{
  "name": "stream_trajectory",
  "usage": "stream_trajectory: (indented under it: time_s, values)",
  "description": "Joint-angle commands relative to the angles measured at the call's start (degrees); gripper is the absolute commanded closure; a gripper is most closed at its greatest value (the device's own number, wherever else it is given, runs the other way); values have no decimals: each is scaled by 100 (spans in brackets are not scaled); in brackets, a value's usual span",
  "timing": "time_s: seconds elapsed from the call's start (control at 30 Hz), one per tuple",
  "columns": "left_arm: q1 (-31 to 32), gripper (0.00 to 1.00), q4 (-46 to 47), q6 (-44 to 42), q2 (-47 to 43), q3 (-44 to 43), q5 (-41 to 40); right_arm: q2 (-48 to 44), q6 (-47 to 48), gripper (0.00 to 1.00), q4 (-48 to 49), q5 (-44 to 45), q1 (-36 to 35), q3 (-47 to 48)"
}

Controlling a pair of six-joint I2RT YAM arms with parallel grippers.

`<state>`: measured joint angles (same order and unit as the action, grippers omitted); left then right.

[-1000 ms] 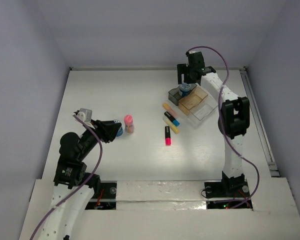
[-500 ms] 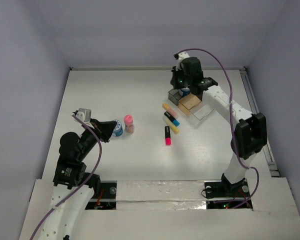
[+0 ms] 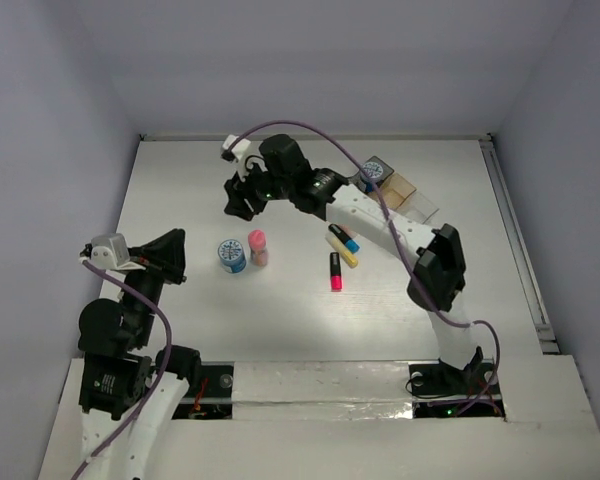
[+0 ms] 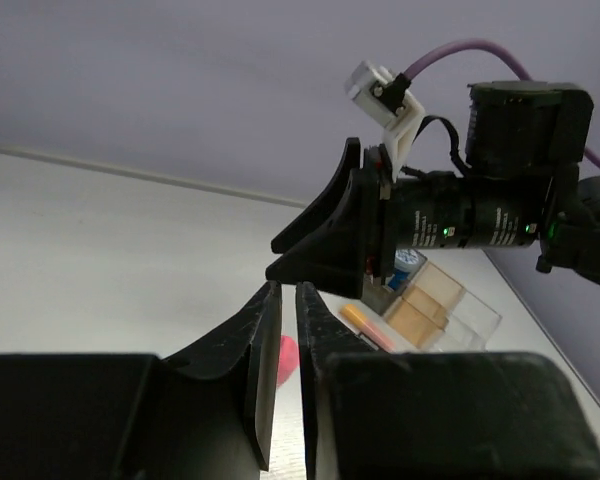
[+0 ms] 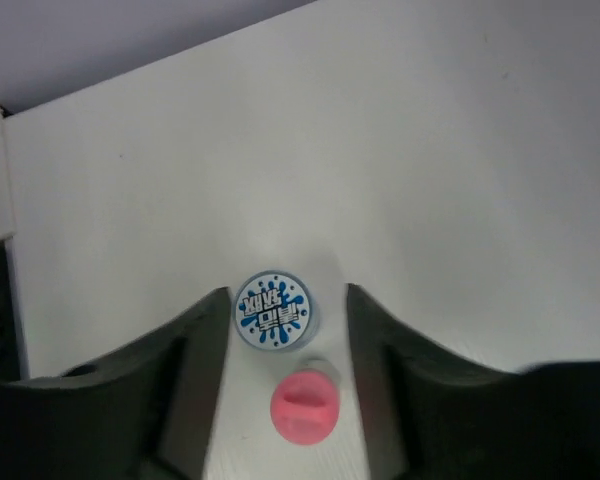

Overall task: Sort the stationery into containers
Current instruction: Pick up the stationery from the center of the board.

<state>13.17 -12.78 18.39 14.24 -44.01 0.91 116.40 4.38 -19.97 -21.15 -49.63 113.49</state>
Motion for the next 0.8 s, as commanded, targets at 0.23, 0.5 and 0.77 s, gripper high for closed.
stream_trajectory:
  time_s: [0.23,0.5,0.77]
  values:
    - [168,88,56,-213,-185,-125,-970,1463,1327,11,-1483,-170,-530,2097]
    - [168,58,117,-187,-325,-204,-1005,2062,1996,6,-2178,58,-706,2687]
    - [221,48,293,-240,-281,-337,-864,2580,2479,3,-2433,812,-873,2986]
